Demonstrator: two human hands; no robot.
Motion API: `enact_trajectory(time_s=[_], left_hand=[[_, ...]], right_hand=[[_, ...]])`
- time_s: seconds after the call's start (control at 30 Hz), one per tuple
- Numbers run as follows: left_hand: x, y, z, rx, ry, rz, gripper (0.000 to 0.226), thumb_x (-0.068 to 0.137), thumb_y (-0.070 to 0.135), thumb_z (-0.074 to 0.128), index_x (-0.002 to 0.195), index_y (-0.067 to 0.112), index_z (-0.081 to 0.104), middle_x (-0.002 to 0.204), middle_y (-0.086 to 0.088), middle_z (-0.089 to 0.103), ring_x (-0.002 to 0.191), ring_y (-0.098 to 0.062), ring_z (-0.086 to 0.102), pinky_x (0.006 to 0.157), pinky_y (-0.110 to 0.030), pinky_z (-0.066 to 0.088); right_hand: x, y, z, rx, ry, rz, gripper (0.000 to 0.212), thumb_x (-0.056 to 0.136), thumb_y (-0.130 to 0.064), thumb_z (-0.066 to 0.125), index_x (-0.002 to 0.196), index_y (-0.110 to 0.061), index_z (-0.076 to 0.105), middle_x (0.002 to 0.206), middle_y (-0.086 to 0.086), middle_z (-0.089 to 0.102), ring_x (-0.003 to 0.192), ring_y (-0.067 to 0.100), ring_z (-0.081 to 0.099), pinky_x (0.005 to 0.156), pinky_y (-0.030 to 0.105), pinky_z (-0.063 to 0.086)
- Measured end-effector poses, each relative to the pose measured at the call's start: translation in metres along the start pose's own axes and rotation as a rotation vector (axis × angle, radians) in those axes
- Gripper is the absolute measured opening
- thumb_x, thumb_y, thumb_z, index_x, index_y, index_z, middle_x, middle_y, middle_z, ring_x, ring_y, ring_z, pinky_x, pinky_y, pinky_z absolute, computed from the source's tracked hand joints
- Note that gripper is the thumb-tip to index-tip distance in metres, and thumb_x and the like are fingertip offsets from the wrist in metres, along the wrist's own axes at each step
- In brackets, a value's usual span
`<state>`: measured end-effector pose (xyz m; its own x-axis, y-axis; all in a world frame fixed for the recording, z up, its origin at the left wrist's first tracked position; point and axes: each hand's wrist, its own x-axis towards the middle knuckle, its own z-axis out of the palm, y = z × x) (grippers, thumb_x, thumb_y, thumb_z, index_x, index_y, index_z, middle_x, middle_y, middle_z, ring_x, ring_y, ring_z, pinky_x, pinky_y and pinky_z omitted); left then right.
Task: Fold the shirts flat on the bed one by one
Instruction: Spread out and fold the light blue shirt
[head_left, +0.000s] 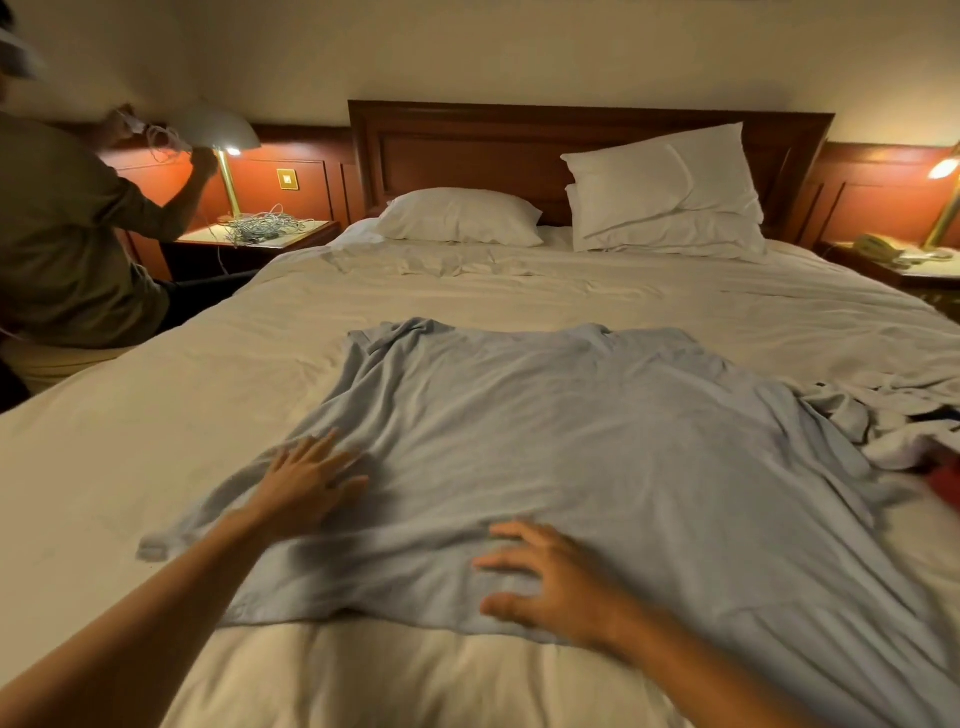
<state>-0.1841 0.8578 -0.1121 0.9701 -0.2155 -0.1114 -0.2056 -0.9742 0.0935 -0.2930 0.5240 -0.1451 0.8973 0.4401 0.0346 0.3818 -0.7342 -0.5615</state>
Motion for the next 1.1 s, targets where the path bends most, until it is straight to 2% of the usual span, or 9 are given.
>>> enact_trajectory(time_s=[0.07, 0.13, 0.23, 0.37, 0.67, 0.77, 0.93, 1.0, 1.1], left_hand=[[0.009, -0.004, 0.016, 0.113, -0.08, -0.051, 0.081, 0.082, 0.079, 0.007, 0.156, 0.046, 0.008, 0.168, 0.005, -0.003, 0.154, -0.032, -0.002, 0.123, -0.053, 0.004], [0.02, 0.0, 0.016, 0.23, -0.073, -0.182, 0.084, 0.082, 0.083, 0.002, 0.156, 0.044, 0.013, 0.168, 0.003, 0.002, 0.151, -0.042, 0.006, 0.118, -0.065, 0.002], [0.051, 0.017, 0.003, 0.21, -0.007, -0.342, 0.086, 0.083, 0.085, 0.007, 0.156, 0.04, 0.018, 0.167, -0.008, 0.002, 0.148, -0.051, 0.002, 0.113, -0.071, -0.006], [0.106, 0.02, 0.025, 0.062, 0.029, -0.052, 0.084, 0.083, 0.08, 0.005, 0.157, 0.042, -0.004, 0.166, 0.001, -0.013, 0.15, -0.038, -0.017, 0.12, -0.059, -0.009], [0.281, -0.012, 0.029, 0.044, 0.153, 0.201, 0.074, 0.077, 0.089, 0.001, 0.147, 0.063, -0.003, 0.161, 0.017, -0.021, 0.151, -0.019, -0.022, 0.123, -0.041, -0.013], [0.329, -0.019, 0.022, 0.019, 0.115, 0.139, 0.072, 0.081, 0.09, 0.005, 0.148, 0.063, -0.001, 0.164, 0.018, -0.01, 0.154, -0.017, -0.005, 0.124, -0.043, -0.001], [0.392, 0.05, 0.02, -0.144, 0.147, -0.403, 0.083, 0.089, 0.08, 0.012, 0.159, 0.035, 0.012, 0.167, -0.01, 0.0, 0.152, -0.042, 0.001, 0.119, -0.063, -0.005], [0.398, 0.106, 0.021, -0.249, 0.194, -0.348, 0.089, 0.091, 0.079, 0.016, 0.16, 0.023, 0.011, 0.166, -0.018, -0.006, 0.151, -0.043, -0.011, 0.117, -0.062, -0.012], [0.396, 0.168, 0.047, -0.199, 0.266, 0.006, 0.084, 0.088, 0.08, 0.011, 0.159, 0.035, 0.007, 0.168, -0.004, -0.003, 0.154, -0.03, -0.008, 0.12, -0.054, -0.009]], right_hand=[[0.011, 0.004, 0.005, 0.053, -0.029, -0.01, 0.057, 0.078, -0.075, 0.054, 0.122, -0.041, 0.068, 0.139, -0.025, 0.052, 0.123, -0.017, 0.04, 0.113, 0.012, 0.024], [0.018, 0.019, -0.004, 0.101, 0.091, 0.042, 0.037, 0.09, -0.055, 0.061, 0.117, -0.032, 0.073, 0.134, -0.017, 0.06, 0.122, -0.008, 0.051, 0.111, 0.019, 0.033], [0.029, 0.071, -0.028, -0.282, 0.176, 0.219, 0.049, 0.1, -0.053, 0.043, 0.147, -0.039, 0.044, 0.159, -0.014, 0.031, 0.148, 0.005, 0.024, 0.122, 0.027, 0.012], [0.057, 0.147, -0.05, -0.568, 0.15, 0.536, 0.065, 0.098, -0.065, 0.017, 0.154, -0.044, -0.008, 0.166, -0.01, -0.009, 0.153, 0.015, -0.008, 0.122, 0.044, -0.004], [0.186, 0.254, -0.093, -0.547, 0.254, 0.674, 0.07, 0.095, -0.066, 0.002, 0.157, -0.035, -0.01, 0.166, -0.005, -0.012, 0.153, 0.021, -0.01, 0.123, 0.048, -0.005], [0.211, 0.274, -0.097, -0.558, 0.326, 0.673, 0.075, 0.091, -0.071, -0.004, 0.157, -0.036, -0.009, 0.166, -0.004, -0.011, 0.153, 0.021, -0.011, 0.123, 0.048, -0.006], [0.242, 0.292, -0.11, -0.484, 0.374, 0.711, 0.079, 0.088, -0.07, -0.006, 0.158, -0.036, 0.003, 0.167, -0.001, -0.003, 0.153, 0.023, -0.006, 0.122, 0.047, -0.006], [0.25, 0.298, -0.121, -0.418, 0.473, 0.659, 0.066, 0.098, -0.064, 0.014, 0.153, -0.032, 0.031, 0.163, 0.005, 0.021, 0.15, 0.028, 0.016, 0.121, 0.046, 0.01], [0.263, 0.318, -0.161, -0.241, 0.834, 0.472, 0.032, 0.101, -0.037, 0.048, 0.115, -0.016, 0.068, 0.127, 0.015, 0.055, 0.119, 0.039, 0.05, 0.102, 0.045, 0.038]])
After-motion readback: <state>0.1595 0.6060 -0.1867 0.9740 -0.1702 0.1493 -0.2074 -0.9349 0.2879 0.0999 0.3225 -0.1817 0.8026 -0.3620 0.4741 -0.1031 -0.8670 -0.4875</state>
